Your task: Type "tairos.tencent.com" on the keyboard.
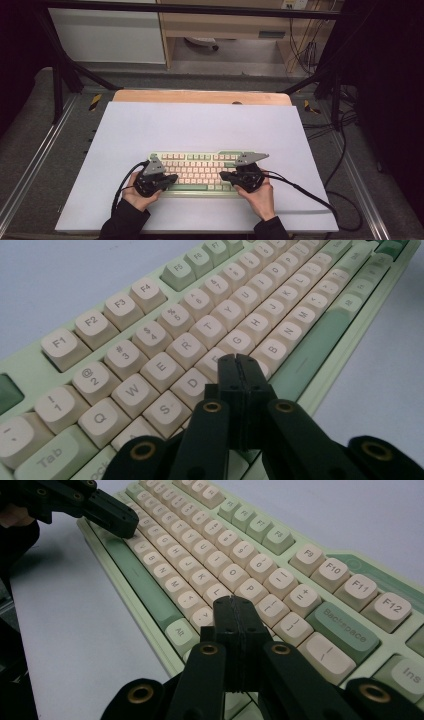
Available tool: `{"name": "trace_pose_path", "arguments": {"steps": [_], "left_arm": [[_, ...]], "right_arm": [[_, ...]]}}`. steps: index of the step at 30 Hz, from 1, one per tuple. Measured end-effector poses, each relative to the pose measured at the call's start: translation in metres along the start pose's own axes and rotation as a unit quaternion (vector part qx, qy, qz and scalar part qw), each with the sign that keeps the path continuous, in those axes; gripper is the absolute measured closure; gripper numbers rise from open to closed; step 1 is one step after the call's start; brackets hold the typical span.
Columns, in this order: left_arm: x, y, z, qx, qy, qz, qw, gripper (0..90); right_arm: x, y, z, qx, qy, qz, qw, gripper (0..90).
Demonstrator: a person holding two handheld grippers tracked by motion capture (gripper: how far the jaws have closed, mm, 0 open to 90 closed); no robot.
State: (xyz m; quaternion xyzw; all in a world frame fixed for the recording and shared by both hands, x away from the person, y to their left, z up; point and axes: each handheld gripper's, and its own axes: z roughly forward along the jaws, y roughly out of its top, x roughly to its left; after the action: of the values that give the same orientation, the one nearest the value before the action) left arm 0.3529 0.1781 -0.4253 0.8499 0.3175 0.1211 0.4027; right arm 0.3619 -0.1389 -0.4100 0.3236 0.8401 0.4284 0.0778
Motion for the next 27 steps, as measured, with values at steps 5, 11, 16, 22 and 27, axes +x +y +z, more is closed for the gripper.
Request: {"name": "trace_pose_path", "arguments": {"steps": [5,11,16,22,27], "left_arm": [[0.003,0.000,-0.005,-0.004,0.000,-0.003,1.0000,89.8],[0.006,0.001,-0.010,-0.010,0.003,-0.007,0.9999,89.8],[0.009,0.002,-0.013,-0.013,0.004,-0.011,0.9998,89.8],[0.011,0.005,-0.014,-0.015,0.008,-0.010,0.9998,89.8],[0.014,0.006,-0.014,-0.014,0.013,-0.011,0.9998,89.8]], "right_arm": [[0.000,0.000,0.000,-0.003,0.000,0.002,1.0000,90.0],[-0.001,0.000,-0.002,-0.005,0.000,0.004,1.0000,90.0],[-0.002,0.000,-0.003,-0.005,0.001,0.005,1.0000,90.0],[-0.002,0.000,-0.003,-0.006,0.000,0.005,1.0000,90.0],[-0.002,0.000,-0.003,-0.006,0.001,0.005,1.0000,90.0]]}}
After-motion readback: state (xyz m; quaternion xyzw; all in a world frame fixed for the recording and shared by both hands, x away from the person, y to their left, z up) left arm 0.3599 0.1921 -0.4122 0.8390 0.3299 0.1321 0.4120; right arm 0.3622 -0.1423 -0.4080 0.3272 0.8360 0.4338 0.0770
